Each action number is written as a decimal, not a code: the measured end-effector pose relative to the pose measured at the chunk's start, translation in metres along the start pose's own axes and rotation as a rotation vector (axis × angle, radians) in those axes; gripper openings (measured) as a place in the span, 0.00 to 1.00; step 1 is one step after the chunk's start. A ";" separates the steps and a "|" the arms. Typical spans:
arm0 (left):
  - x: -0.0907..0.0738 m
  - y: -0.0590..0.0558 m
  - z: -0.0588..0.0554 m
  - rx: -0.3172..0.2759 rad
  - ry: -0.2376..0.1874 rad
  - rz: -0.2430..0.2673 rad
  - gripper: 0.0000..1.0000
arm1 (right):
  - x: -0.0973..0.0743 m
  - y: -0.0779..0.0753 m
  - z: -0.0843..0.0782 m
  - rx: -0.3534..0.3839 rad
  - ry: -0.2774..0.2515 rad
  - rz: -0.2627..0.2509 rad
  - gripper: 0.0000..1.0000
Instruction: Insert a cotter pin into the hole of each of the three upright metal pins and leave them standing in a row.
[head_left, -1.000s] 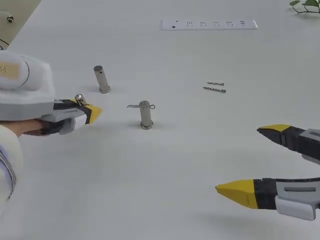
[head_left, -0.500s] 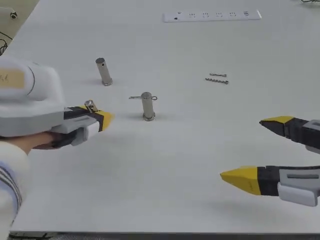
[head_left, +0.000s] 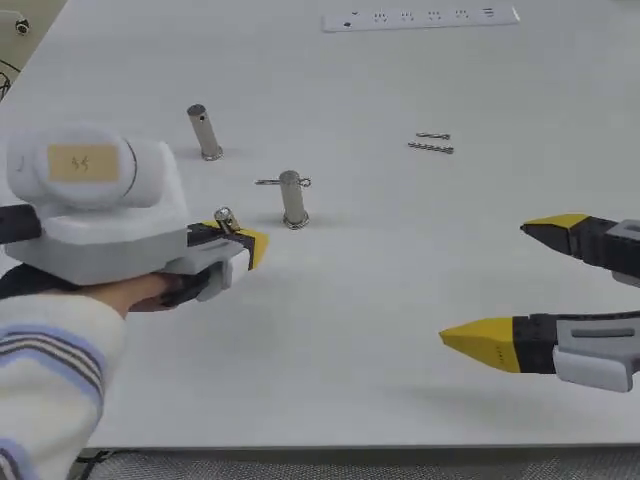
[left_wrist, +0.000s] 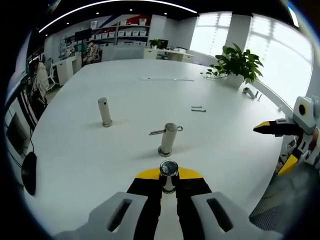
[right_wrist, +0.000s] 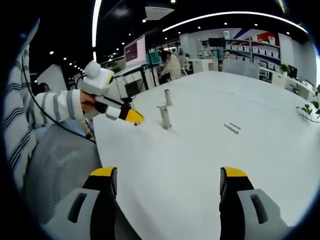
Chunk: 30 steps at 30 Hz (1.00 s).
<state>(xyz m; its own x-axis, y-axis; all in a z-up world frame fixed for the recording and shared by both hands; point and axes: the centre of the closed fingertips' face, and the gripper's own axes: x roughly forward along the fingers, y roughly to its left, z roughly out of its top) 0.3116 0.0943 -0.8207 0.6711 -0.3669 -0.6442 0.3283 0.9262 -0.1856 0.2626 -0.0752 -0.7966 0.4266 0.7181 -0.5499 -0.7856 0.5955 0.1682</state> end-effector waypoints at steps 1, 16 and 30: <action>0.002 -0.001 0.000 -0.001 0.004 0.002 0.08 | 0.000 0.000 0.000 -0.001 0.001 0.000 0.86; 0.026 -0.019 -0.007 0.017 0.022 0.051 0.08 | -0.006 -0.003 -0.003 0.006 -0.002 -0.011 0.86; 0.037 -0.030 -0.008 0.059 0.010 0.044 0.08 | -0.005 0.001 -0.008 -0.005 0.021 0.012 0.86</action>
<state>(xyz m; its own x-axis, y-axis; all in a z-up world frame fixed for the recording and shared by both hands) 0.3216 0.0533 -0.8451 0.6791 -0.3250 -0.6581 0.3374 0.9345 -0.1134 0.2563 -0.0813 -0.8003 0.4070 0.7175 -0.5652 -0.7932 0.5845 0.1708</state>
